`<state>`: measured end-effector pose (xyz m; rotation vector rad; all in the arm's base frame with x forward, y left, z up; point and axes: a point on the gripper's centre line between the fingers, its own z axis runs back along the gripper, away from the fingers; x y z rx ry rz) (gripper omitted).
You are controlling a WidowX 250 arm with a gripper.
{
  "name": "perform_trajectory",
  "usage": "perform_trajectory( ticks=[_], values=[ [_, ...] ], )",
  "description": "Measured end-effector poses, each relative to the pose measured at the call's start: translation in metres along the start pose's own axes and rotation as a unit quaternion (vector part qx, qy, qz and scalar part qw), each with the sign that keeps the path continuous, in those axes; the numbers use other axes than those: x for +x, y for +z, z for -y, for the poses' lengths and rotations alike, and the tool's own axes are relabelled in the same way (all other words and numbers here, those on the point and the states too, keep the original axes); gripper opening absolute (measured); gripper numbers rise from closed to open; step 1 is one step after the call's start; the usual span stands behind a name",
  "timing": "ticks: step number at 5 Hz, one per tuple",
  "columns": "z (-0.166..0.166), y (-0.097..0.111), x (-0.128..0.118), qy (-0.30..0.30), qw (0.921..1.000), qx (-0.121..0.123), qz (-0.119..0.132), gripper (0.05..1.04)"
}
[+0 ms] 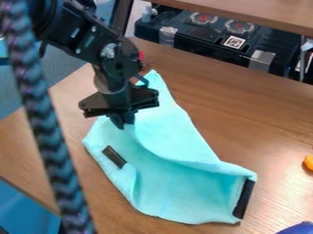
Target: Fold the cloth from right to left
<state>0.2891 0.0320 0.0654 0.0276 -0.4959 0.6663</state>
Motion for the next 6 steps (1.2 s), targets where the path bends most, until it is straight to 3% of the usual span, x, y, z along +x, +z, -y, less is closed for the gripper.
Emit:
perform_trajectory(
  ticks=[1, 2, 3, 4, 6],
  values=[
    [-0.003, 0.003, -0.002, -0.005, 0.9999, -0.002, 0.009, 0.055],
    [-0.006, 0.022, -0.002, -0.006, 0.9992, -0.032, 0.021, 0.056],
    [-0.012, 0.033, -0.003, -0.001, 0.9988, -0.048, 0.013, 0.056],
    [-0.013, 0.035, -0.009, -0.006, 0.9988, -0.048, -0.004, 0.056],
    [-0.03, 0.014, -0.023, 0.011, 0.9992, 0.021, -0.033, 0.056]
  ],
)
